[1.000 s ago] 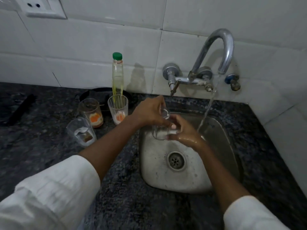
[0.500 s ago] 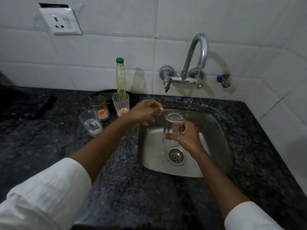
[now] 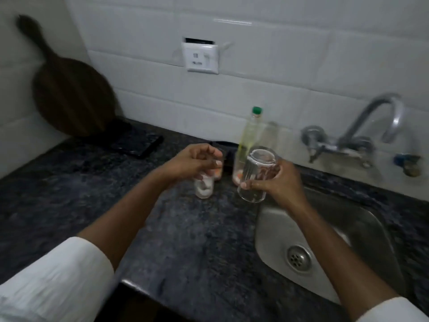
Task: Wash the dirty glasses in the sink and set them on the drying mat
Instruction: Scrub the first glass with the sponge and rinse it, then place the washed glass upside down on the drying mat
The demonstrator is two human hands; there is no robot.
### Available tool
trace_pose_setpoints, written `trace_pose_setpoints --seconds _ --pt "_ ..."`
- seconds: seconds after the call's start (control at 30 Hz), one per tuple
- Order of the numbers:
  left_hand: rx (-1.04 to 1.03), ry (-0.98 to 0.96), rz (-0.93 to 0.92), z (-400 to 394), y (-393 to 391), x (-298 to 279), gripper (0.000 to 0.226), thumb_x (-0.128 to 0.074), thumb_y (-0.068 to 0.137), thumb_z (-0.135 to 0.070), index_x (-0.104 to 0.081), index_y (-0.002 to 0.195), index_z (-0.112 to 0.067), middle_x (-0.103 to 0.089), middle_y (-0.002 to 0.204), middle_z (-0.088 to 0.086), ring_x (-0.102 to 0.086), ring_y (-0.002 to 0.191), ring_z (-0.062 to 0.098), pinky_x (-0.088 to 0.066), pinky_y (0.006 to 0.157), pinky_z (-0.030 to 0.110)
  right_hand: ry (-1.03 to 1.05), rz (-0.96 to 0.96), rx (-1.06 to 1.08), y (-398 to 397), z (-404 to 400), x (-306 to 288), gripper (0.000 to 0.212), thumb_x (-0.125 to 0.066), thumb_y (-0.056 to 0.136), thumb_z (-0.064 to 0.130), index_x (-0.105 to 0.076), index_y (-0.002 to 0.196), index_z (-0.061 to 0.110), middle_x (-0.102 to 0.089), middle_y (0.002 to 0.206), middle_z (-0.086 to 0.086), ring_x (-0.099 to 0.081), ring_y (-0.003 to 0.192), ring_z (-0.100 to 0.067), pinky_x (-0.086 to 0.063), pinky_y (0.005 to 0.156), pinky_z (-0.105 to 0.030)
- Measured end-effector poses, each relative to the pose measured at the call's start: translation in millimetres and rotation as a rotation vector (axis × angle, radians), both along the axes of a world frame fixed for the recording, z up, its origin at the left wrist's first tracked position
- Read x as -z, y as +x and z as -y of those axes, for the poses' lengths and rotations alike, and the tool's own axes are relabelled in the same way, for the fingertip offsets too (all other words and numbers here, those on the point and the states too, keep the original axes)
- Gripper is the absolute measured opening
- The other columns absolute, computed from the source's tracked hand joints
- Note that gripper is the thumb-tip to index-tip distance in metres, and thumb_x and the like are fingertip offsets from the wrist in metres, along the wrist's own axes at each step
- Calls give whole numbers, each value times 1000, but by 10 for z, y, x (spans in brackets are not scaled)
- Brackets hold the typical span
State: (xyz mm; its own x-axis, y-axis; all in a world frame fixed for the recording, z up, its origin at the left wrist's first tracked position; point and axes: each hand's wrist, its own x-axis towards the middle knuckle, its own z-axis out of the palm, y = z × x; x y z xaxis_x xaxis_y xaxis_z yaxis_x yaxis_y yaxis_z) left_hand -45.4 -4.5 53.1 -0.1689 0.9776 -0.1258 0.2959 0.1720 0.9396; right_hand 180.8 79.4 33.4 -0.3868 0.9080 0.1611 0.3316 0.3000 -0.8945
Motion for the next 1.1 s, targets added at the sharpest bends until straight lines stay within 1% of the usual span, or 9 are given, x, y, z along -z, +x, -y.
trace_pose_setpoints --seconds 0.1,0.17,0.23,0.4,0.57,0.7,0.77,0.97,1.1 --pt "-113 -3 -20 210 -736 -48 18 -69 91 -17 -63 107 -18 -72 109 19 -66 74 15 -48 61 29 49 20 -120 -822 -45 -143 74 -97 34 40 -72 102 26 -76 91 9 -69 81 1 -58 78 -24" --pt "-191 -18 -40 348 -1243 -39 19 -70 91 -20 -63 109 -20 -74 102 11 -66 75 14 -49 66 31 69 37 -162 -1429 -70 -219 79 -95 31 49 -72 104 25 -76 91 10 -70 85 -3 -60 80 -32" --pt "-261 -29 -41 463 -1730 2 21 -68 91 -18 -62 112 -18 -74 97 7 -66 74 13 -47 64 29 71 63 -213 -2037 -112 -230 81 -95 32 47 -72 106 24 -76 93 8 -70 88 -10 -59 83 -37" --pt "-409 -59 -26 567 -2893 199 16 -67 92 -20 -63 107 -23 -73 112 15 -66 79 15 -47 66 29 76 93 -241 -3535 -311 -18 75 -97 33 38 -73 103 22 -75 90 6 -70 86 -11 -59 83 -34" --pt "-492 -86 27 475 -3737 498 14 -67 92 -17 -63 104 -23 -73 113 14 -65 82 18 -47 66 29 113 148 -206 -4718 -528 404 76 -93 32 46 -72 101 21 -75 94 2 -69 89 -15 -58 83 -36" --pt "-502 -114 47 399 -4081 712 22 -69 90 -20 -64 111 -21 -74 110 9 -66 82 15 -48 67 29 109 173 -205 -5251 -616 755 75 -96 39 36 -70 106 16 -74 102 0 -67 92 -13 -50 79 -22" --pt "-500 -119 63 373 -4187 794 23 -69 90 -20 -64 112 -21 -74 109 8 -66 82 14 -48 68 29 117 190 -211 -5434 -646 894 75 -96 40 35 -70 107 16 -73 104 1 -66 91 -12 -46 77 -19" --pt "-508 -141 93 328 -4376 956 21 -67 92 -19 -64 113 -20 -74 111 8 -66 84 15 -48 72 33 105 278 -189 -5771 -715 1102 76 -95 36 44 -70 103 18 -74 100 1 -66 90 -14 -50 76 -23" --pt "-502 -144 95 322 -4418 1002 16 -66 92 -20 -64 108 -24 -74 109 6 -67 84 15 -48 70 30 89 294 -203 -5800 -695 1193 74 -97 38 38 -68 102 14 -73 100 -1 -65 88 -14 -49 75 -23"
